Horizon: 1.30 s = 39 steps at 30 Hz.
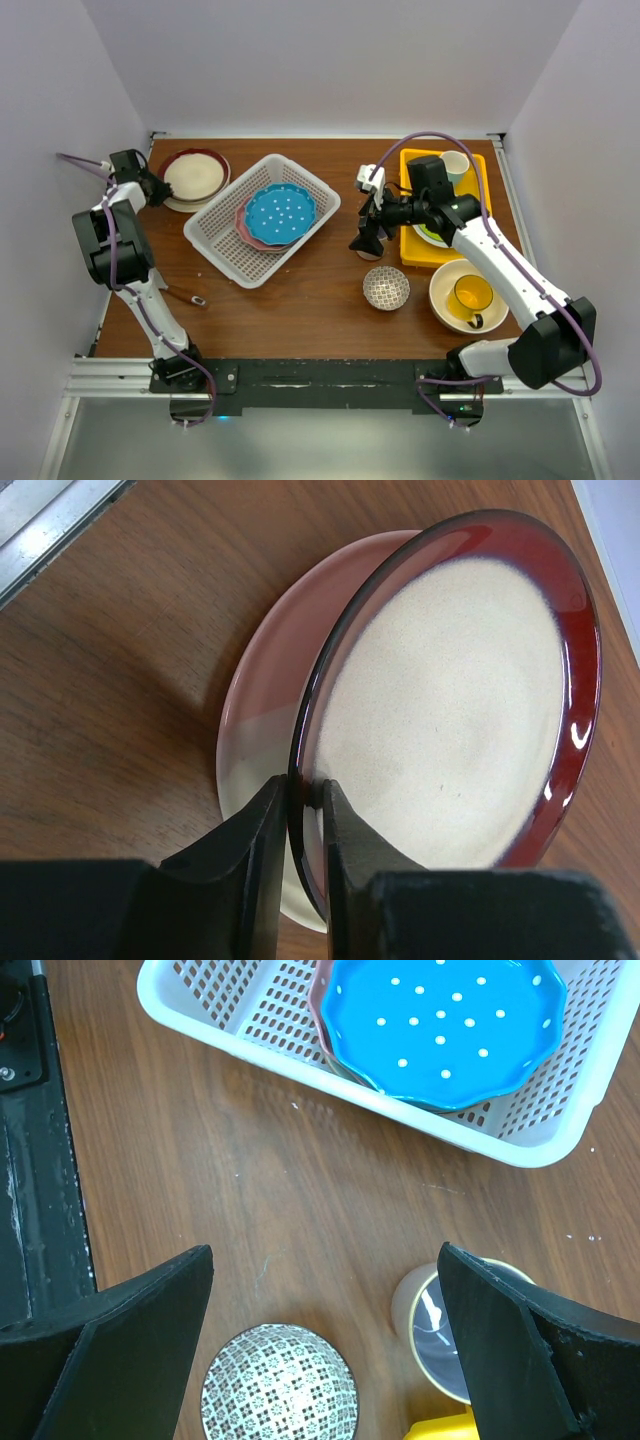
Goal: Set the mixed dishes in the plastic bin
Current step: Pick up the plate at the center of the board.
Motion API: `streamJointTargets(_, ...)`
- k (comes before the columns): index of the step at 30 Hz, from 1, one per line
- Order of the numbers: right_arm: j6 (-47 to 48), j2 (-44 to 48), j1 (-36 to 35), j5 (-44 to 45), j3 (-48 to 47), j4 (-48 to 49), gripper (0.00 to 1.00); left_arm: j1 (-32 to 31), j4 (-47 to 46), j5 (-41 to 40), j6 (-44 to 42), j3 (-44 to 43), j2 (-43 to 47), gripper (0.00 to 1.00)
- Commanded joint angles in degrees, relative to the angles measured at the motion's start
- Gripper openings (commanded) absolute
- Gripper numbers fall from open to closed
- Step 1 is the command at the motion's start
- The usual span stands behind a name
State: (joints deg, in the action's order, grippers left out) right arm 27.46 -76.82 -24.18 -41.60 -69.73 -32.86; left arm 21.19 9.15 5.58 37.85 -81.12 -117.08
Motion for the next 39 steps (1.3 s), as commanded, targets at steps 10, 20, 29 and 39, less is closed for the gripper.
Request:
streamJointTargets(10,0.57,2.02,0.54,-1.81,0.65,1.84,0.98,-0.1,0.08,0.13,-1.37,-1.58,3.34,0.0)
streamJointTargets(20,0.75,2.46,0.63,-1.73,1.18,2.19,0.98,0.17,-0.09,1.71,-0.4,-0.88,6.94,0.0)
streamJointTargets(29,0.92,2.81,0.81,-1.81,1.53,2.28,0.98,0.61,-0.62,3.64,0.03,-0.53,8.62,0.0)
streamJointTargets(39,0.93,2.9,0.98,-1.81,1.88,2.45,0.98,0.87,-0.97,5.14,0.47,-0.44,9.15,0.0)
